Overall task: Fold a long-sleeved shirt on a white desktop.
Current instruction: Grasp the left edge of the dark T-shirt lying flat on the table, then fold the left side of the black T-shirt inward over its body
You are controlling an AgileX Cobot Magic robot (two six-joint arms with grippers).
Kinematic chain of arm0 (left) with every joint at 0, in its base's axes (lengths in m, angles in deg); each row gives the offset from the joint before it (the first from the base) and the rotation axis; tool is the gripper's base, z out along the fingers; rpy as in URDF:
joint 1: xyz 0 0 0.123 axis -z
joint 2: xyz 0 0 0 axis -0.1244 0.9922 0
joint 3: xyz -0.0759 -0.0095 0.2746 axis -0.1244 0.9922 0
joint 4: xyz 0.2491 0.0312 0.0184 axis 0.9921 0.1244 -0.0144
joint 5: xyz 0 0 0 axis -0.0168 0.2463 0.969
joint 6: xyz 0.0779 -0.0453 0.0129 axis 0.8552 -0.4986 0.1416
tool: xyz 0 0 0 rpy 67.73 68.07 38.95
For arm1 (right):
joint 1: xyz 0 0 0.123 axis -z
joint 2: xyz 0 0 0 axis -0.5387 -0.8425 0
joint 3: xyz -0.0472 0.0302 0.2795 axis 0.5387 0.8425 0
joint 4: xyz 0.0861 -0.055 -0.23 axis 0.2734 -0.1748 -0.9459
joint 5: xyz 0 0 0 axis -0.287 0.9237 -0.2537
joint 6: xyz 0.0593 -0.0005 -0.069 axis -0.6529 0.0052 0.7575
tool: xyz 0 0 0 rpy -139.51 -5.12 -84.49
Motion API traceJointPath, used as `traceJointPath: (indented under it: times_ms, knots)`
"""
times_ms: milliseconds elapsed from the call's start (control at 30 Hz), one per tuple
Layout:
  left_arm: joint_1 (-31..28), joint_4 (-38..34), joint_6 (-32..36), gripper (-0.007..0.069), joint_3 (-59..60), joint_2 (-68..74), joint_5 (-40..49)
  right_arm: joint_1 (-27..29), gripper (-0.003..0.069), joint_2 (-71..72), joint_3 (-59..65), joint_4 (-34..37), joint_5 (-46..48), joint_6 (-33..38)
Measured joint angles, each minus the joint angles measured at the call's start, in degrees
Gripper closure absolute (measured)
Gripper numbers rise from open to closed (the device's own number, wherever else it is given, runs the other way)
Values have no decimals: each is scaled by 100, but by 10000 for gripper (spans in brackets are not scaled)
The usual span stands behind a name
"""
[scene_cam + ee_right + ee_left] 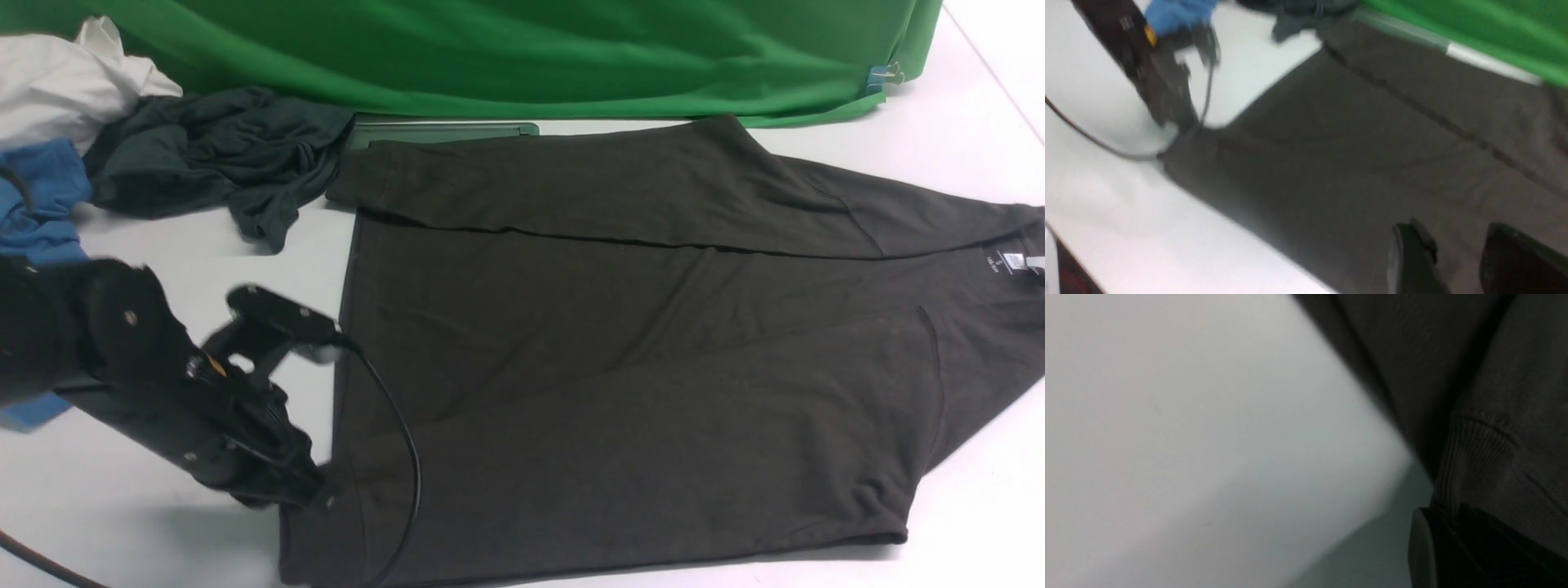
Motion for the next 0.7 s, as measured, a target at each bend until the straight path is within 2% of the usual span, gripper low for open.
traceJointPath:
  times_ms: [133,367,500,533,567,600,667,700]
  knots:
    - [0,18,-44,583,-56,-273,126,0,419,-505,0,0,72,84]
    - [0,25,-154,583,-77,-1033,319,20,414,-2084,-80,-132,66,772]
    - [0,25,-193,583,-77,-1303,548,182,340,-3121,-244,-137,-28,1267]
    - [0,20,-197,583,-77,-1377,580,284,295,-3535,-357,-143,-142,1542]
    - [0,20,-197,583,-77,-1386,586,284,289,-3586,-373,-143,-157,1581]
    - [0,13,-197,583,-77,-1447,587,389,256,-3943,-519,-148,-301,1979]
    - [0,13,-197,583,-77,-1480,587,457,233,-4233,-621,-143,-414,2320]
    - [0,9,-197,583,-77,-1502,587,516,212,-4572,-768,-134,-616,2862]
